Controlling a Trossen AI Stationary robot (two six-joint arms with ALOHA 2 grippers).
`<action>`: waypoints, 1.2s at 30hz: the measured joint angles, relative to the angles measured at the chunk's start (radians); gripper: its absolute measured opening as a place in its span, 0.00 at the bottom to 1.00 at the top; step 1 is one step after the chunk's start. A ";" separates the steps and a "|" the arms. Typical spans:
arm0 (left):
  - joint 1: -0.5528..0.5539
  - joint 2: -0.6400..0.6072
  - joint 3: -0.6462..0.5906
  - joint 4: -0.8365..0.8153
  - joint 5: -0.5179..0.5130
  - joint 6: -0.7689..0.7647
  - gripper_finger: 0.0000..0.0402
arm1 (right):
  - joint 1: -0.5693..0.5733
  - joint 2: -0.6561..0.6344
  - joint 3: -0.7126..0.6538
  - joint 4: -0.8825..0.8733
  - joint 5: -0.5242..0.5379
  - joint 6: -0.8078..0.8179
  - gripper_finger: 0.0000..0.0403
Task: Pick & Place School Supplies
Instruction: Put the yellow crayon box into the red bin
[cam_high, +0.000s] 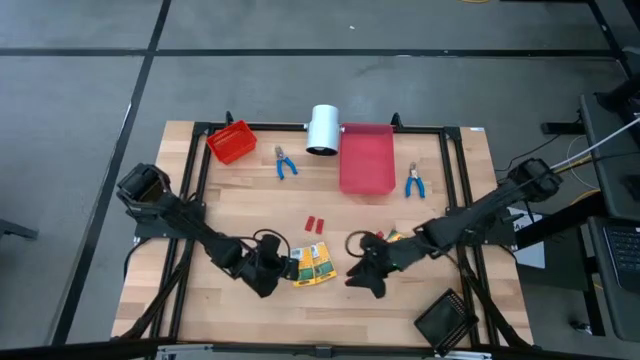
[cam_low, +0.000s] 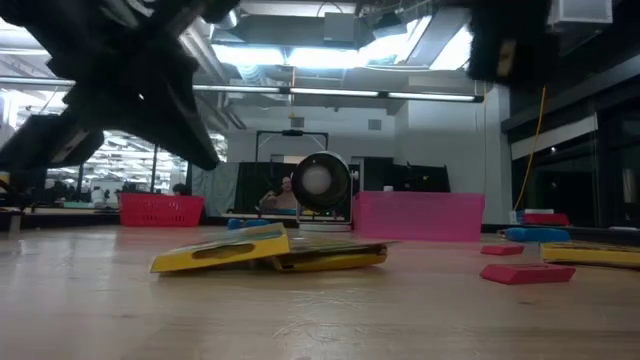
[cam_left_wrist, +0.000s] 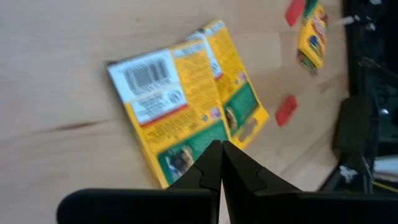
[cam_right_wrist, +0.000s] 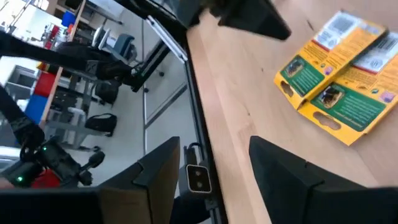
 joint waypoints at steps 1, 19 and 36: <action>0.007 0.001 0.000 -0.009 0.006 -0.003 0.00 | -0.018 0.025 0.000 0.027 -0.027 0.006 0.49; 0.064 0.003 0.000 -0.129 0.141 -0.010 0.00 | -0.175 0.159 0.000 0.135 -0.110 0.086 0.50; 0.114 0.011 0.000 -0.108 0.165 0.032 0.00 | -0.227 0.340 0.051 0.124 -0.156 0.106 0.51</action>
